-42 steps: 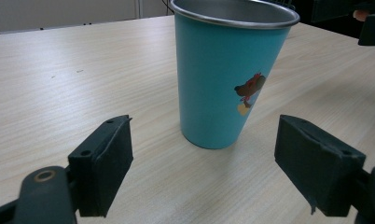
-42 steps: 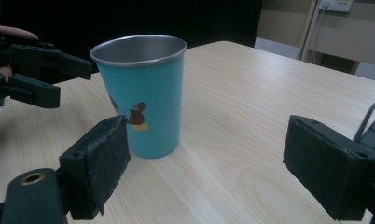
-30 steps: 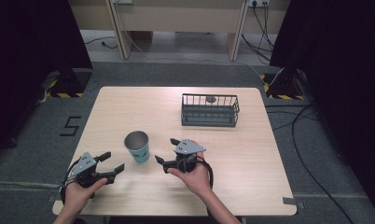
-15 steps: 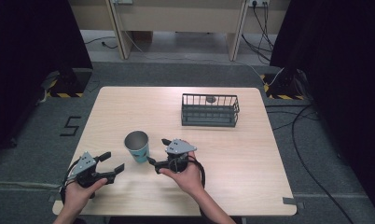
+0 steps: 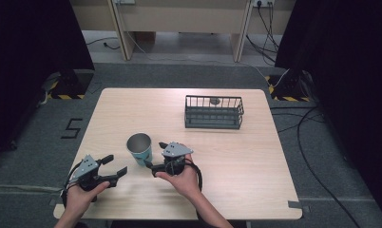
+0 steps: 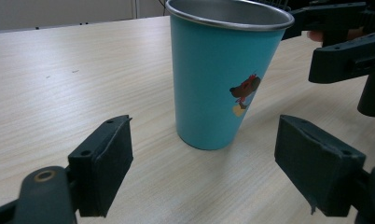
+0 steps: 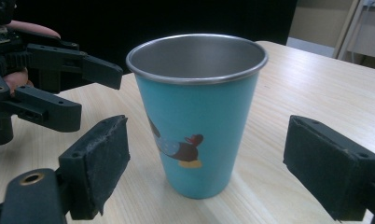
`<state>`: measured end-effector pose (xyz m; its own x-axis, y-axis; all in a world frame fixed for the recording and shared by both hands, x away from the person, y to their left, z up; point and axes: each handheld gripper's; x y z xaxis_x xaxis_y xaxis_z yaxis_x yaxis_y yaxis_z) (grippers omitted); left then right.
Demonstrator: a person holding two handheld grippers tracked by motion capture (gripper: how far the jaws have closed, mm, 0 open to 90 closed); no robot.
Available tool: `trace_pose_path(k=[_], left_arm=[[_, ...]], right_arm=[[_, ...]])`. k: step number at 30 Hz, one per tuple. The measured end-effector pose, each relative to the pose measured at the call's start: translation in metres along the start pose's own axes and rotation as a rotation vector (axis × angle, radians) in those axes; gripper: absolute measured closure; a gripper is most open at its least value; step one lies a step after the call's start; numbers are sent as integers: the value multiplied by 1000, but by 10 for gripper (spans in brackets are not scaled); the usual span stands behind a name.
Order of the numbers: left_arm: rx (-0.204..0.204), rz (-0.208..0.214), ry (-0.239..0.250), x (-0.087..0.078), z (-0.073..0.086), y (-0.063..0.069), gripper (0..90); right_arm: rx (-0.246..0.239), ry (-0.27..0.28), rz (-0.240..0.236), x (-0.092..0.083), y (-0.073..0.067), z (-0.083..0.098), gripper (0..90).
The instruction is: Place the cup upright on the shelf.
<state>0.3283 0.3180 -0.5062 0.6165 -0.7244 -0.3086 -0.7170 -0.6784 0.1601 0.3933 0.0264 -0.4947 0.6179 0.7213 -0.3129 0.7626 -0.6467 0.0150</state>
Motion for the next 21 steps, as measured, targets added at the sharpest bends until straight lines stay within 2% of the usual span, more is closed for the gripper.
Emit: trace_pose_path(k=[14,21], left_arm=[[2,2,-4,1,0,0,185],[4,6,-11,2,0,0,185]], right_arm=[[7,-23,-6,18,-3,2,150],[-9,-35,-9,26,-4,2,150]])
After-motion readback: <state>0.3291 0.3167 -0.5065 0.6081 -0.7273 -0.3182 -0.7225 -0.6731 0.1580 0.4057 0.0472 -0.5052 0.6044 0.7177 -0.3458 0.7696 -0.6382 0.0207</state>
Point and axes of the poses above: each handheld gripper's, and its own axes: x roughly forward along the jaws, z roughly out of its underside, y roughly to its right, and after that the axes turned 10 degrees about z, right-handed
